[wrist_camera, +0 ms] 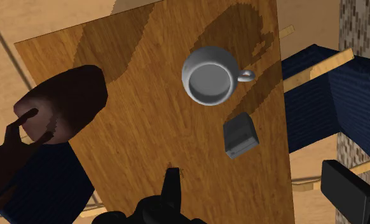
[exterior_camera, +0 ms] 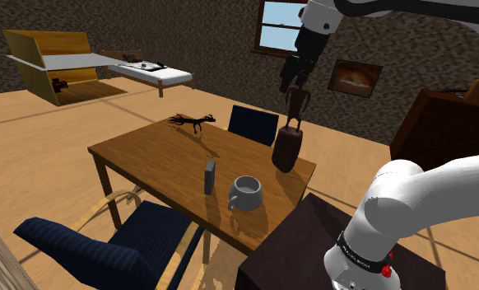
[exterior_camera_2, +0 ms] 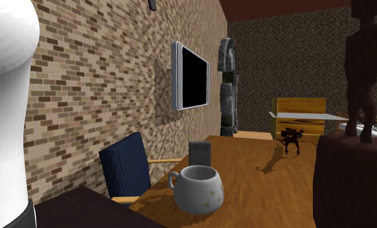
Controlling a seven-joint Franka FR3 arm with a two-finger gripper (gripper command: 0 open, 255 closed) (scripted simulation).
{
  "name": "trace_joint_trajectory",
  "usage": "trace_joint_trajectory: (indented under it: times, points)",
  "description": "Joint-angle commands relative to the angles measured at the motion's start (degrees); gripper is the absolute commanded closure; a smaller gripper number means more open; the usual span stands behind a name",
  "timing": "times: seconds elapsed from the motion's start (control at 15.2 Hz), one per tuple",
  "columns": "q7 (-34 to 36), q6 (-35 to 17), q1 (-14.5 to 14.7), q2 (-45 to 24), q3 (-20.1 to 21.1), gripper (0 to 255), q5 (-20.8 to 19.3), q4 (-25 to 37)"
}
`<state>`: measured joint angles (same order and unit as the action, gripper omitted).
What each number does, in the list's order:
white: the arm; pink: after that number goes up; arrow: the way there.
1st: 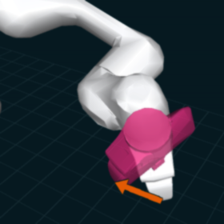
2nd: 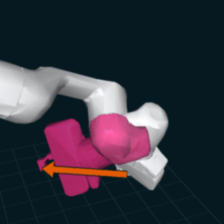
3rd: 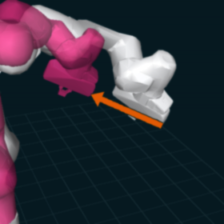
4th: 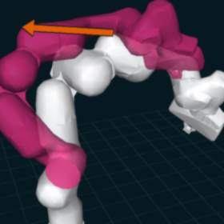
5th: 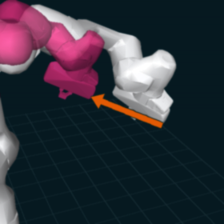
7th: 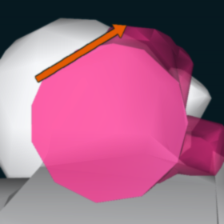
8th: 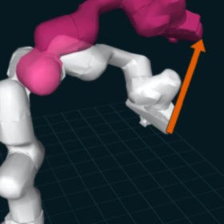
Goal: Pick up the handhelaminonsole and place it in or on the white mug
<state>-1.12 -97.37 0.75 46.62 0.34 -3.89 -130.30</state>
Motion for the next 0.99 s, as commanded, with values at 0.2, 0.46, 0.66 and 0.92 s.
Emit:
trace_joint_trajectory:
  times: [0.2, 0.46, 0.66, 0.92]
  points:
    - [3.44, -4.4, -0.43, -3.46, 1.45, 0, 0.79, -2.23]
    - [7.97, -10.26, -1.0, -9.03, 3.37, 0, 1.68, -4.2]
    - [11.33, -14.58, -1.46, -13.87, 4.76, 0, 2.17, -4.92]
    - [15.84, -20.09, -2.05, -21.11, 6.48, 0, 2.47, -4.84]
